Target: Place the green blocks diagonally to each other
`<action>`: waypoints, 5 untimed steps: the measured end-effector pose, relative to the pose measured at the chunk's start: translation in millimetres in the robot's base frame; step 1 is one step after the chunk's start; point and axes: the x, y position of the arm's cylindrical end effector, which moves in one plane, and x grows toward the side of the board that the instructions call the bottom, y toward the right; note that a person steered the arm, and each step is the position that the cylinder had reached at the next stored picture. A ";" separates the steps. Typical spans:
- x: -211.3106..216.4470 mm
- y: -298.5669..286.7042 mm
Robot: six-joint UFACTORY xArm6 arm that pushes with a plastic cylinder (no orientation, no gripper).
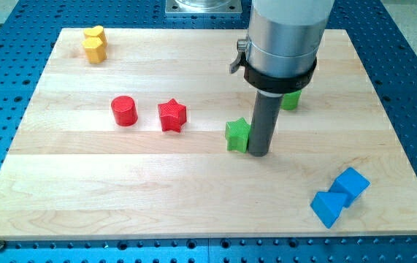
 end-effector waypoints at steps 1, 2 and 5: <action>-47.1 22.5; -51.1 9.5; -19.0 -44.5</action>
